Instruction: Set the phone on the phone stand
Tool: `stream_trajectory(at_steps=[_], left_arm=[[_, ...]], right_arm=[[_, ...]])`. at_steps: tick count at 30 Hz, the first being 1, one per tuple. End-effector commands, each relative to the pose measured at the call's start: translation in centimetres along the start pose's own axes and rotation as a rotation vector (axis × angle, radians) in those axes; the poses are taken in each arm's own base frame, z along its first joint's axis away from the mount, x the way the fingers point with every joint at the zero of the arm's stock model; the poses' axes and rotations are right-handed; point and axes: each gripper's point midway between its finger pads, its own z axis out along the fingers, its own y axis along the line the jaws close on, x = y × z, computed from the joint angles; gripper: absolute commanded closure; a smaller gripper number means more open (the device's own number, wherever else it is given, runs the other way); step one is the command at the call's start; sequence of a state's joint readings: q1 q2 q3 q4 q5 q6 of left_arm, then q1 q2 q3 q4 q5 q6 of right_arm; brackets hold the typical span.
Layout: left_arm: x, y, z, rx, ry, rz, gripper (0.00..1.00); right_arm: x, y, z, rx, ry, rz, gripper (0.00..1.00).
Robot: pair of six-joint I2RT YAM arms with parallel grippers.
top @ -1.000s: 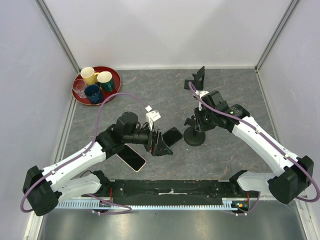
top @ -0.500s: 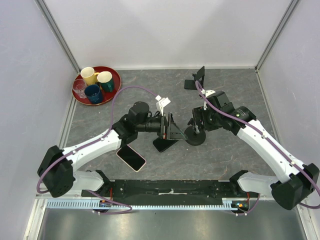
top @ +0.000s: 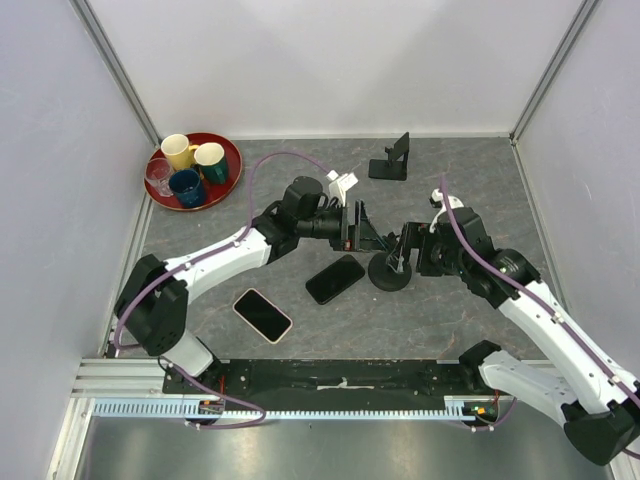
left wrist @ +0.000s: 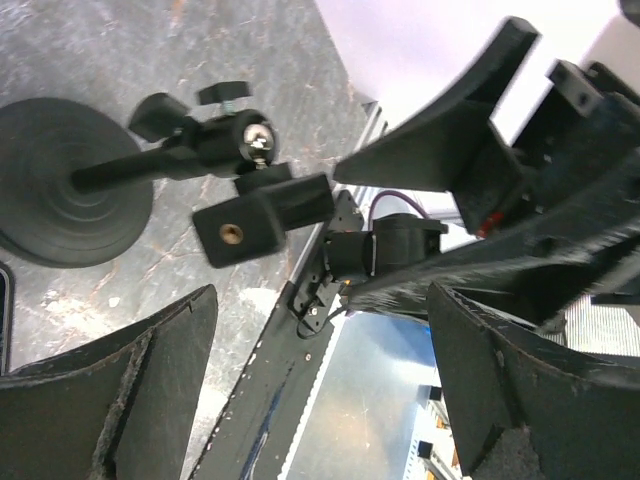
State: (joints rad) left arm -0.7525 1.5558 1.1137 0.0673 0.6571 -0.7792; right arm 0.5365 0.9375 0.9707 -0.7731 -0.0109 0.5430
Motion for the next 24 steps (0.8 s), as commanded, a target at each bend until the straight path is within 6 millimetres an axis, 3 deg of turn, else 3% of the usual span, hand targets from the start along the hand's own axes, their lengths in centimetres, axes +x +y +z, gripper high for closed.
stream_trajectory(at_steps=[1,7,14,19,24], left_arm=[[0.1,0.7,0.7,0.018,0.033,0.037,0.10],[0.2,2.2,1.9,0.006,0.053,0.029,0.10],[0.0,2.1,2.9,0.062,0.051,0.006,0.19],[-0.5,2.0,3.2,0.081,0.031,-0.005,0.31],[-0.4,2.1,3.3,0.105,0.008,-0.024,0.49]], right_arm=[[-1.3,1.1,-0.5,-0.066,-0.100,0.099,0.08],[-0.9,1.1,-0.5,-0.079,-0.108,0.104,0.09],[-0.5,0.8,-0.4,-0.095,-0.136,0.130,0.10],[-0.1,0.6,-0.2,-0.096,-0.140,0.177,0.13],[-0.6,-0.4,-0.2,-0.043,-0.184,0.193,0.25]])
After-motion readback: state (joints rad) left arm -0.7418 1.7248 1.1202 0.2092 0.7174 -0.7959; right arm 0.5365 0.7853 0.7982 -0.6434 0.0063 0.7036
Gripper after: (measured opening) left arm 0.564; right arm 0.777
